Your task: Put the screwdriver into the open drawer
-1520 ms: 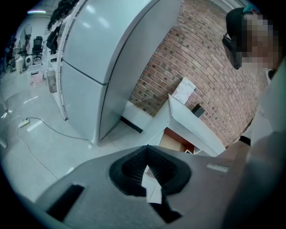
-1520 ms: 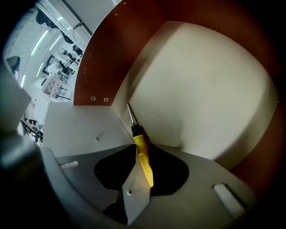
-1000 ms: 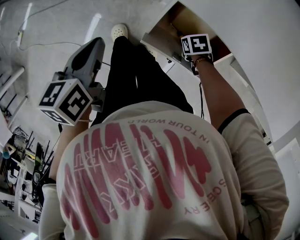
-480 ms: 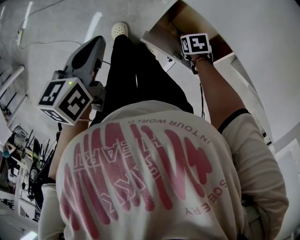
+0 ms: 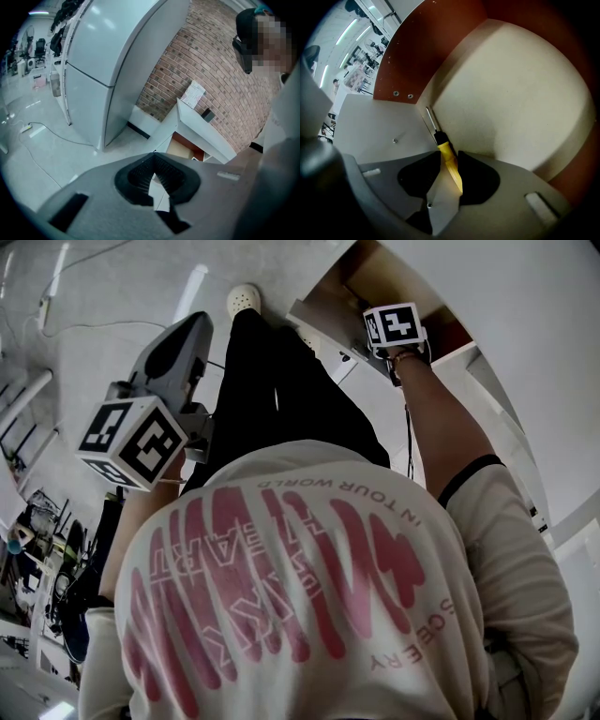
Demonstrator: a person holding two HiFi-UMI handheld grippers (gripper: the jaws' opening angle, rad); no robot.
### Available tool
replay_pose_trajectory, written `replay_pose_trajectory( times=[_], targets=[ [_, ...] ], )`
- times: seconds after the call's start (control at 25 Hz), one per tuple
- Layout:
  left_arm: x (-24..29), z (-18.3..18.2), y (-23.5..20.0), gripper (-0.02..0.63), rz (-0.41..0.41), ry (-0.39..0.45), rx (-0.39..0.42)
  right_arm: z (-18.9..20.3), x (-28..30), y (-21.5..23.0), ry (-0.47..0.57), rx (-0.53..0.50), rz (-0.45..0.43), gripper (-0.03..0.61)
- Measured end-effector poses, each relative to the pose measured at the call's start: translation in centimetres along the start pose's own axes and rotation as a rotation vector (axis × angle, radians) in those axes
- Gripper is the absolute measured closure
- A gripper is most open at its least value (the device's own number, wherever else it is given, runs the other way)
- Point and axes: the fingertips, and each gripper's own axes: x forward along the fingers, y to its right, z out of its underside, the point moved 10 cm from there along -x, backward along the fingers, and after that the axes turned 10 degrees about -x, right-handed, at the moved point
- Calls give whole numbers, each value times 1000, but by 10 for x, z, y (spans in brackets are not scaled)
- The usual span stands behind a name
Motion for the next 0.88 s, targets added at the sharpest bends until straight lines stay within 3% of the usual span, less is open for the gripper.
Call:
replay_pose_trajectory(
  times=[0.36, 0.64, 0.88],
  targets=[
    [-28, -12, -17, 611, -20, 43, -23, -27, -3, -18, -27, -41, 18, 437],
    [-61, 10, 10, 611, -30, 49, -17, -2, -29, -24, -19, -36, 36, 436],
    [-78, -3, 22, 611, 4, 74, 37, 11, -50, -35, 10, 14, 74, 445]
  ],
)
